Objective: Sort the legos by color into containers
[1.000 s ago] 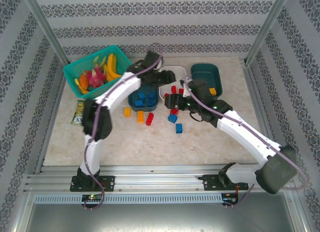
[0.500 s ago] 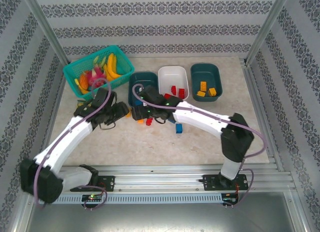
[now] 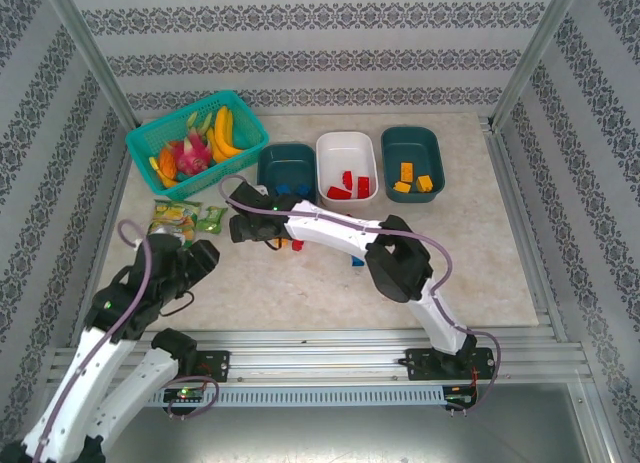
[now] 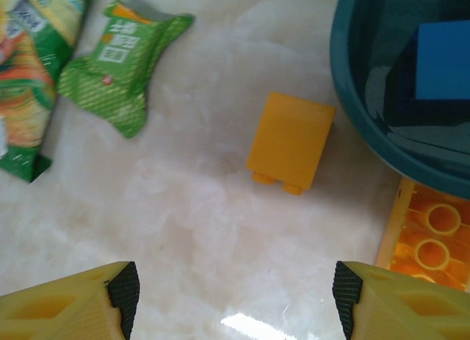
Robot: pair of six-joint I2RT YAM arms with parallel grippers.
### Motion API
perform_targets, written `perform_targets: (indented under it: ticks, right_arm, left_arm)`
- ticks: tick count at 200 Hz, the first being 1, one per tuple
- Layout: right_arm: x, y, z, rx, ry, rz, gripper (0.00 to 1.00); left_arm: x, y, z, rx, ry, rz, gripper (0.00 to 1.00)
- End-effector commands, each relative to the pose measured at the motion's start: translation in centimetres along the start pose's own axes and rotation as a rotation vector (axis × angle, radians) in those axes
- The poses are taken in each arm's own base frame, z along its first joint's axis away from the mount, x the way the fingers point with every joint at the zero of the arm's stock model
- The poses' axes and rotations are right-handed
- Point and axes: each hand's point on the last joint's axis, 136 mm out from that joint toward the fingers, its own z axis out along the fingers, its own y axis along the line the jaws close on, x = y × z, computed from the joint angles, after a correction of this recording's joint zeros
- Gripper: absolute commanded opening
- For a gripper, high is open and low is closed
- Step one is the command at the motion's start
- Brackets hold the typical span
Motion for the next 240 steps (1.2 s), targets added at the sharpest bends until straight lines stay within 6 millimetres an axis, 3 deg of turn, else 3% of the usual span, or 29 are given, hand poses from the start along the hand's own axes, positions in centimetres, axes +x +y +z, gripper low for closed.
perform_targets:
  ticks: [1, 48, 95, 124, 144, 185, 216, 240]
  right_arm:
    - [-0.5, -0.9, 1.1, 0.099, -0.031, 0.050, 0.74]
    - [-0.8, -1.3, 4.0, 0.162, -0.042, 0.054, 0.76]
    - [-0.7, -2.1, 6.4, 0.204, -0.033, 0.073, 0.74]
    - [-0.6, -2.7, 7.5, 0.234, -0.019, 0.079, 0.70]
    - [-0.9, -2.8, 8.0, 0.229, -0.029, 0.084, 0.61]
    - [-1.8, -2.3, 7.4, 0.208, -0.051, 0.080, 0.38]
    - [-2.2, -1.3, 5.8, 0.185, -0.063, 0.058, 0.30]
    - [-1.9, 0.3, 3.5, 0.128, -0.058, 0.032, 0.27]
  left_arm:
    - [0.6, 1.0, -1.4, 0.034, -0.017, 0.032, 0.73]
    - [2.0, 2.2, -3.5, 0.086, -0.005, 0.038, 0.76]
    - [2.1, 1.5, -4.0, 0.123, 0.006, 0.042, 0.76]
    - [2.2, 1.1, -4.0, 0.141, 0.016, 0.043, 0.77]
    - [2.3, 1.0, -4.0, 0.145, 0.025, 0.047, 0.77]
    - [2.4, 0.7, -3.7, 0.153, 0.031, 0.055, 0.77]
    - [2.5, 0.4, -3.2, 0.154, 0.043, 0.058, 0.77]
    - [2.4, 0.1, -3.0, 0.156, 0.048, 0.061, 0.77]
